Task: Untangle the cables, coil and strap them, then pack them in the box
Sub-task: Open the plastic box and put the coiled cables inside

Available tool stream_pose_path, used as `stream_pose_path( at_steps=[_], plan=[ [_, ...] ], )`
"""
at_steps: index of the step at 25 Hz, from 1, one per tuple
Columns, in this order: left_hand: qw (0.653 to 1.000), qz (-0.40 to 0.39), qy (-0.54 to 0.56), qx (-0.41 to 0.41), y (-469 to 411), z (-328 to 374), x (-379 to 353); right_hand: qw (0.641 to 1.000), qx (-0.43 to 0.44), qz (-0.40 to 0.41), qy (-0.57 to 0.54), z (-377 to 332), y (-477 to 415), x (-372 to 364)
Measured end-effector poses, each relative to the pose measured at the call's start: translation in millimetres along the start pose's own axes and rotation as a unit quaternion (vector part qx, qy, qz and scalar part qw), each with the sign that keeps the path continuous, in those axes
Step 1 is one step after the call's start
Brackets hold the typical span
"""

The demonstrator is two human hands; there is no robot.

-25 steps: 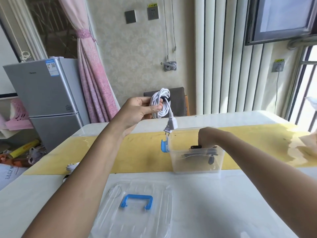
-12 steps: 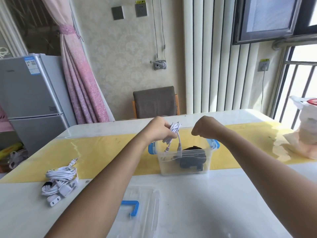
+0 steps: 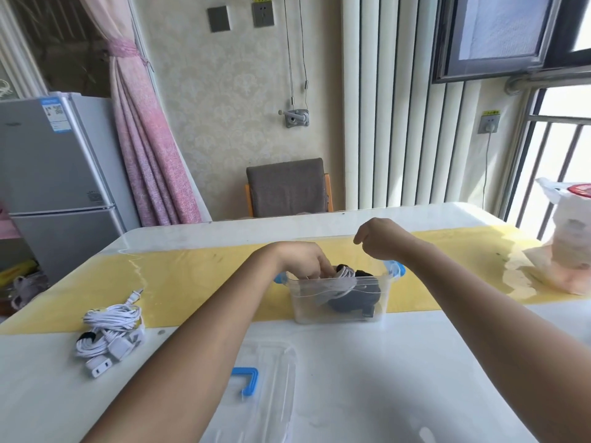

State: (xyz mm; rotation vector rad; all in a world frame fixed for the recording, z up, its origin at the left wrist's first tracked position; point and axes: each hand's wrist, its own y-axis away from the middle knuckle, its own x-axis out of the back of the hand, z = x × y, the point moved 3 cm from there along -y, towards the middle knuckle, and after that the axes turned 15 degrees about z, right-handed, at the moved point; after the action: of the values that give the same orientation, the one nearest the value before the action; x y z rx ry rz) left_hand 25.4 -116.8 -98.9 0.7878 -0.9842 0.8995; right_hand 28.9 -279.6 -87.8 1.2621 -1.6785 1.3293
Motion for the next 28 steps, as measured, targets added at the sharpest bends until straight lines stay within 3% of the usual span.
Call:
stream_pose_path(
  at_steps=[2, 5, 7, 10, 12, 15, 18, 22, 28],
  plan=[
    [0.993, 0.066, 0.093, -0.003, 13, -9, 11, 0.999, 0.010, 0.029, -0.013, -6, 0, -2],
    [0.942, 0.270, 0.197, -0.014, 52, -43, 37, 0.991, 0.041, 0.093, -0.088, -39, 7, 0],
    [0.912, 0.355, 0.206, 0.007, 85, -77, 44, 0.983, 0.081, 0.099, -0.132, -76, 21, -4],
    [0.893, 0.415, 0.146, 0.096, 128, -137, 44, 0.972, 0.164, 0.041, -0.163, -134, 50, -22],
    [0.884, 0.426, 0.067, 0.179, 151, -182, 42, 0.965, 0.205, -0.007, -0.164, -164, 63, -43],
    [0.876, 0.356, -0.034, 0.324, 178, -248, 35, 0.956, 0.227, -0.088, -0.162, -196, 75, -79],
    [0.835, 0.326, 0.029, 0.443, 197, -285, 26, 0.956, 0.223, -0.123, -0.147, -209, 78, -104],
    [0.825, 0.306, 0.145, 0.452, 203, -292, 5, 0.953, 0.197, -0.166, -0.160, -225, 82, -123],
    [0.828, 0.388, 0.142, 0.379, 202, -293, -3, 0.948, 0.152, -0.182, -0.210, -258, 76, -139]
  ],
)
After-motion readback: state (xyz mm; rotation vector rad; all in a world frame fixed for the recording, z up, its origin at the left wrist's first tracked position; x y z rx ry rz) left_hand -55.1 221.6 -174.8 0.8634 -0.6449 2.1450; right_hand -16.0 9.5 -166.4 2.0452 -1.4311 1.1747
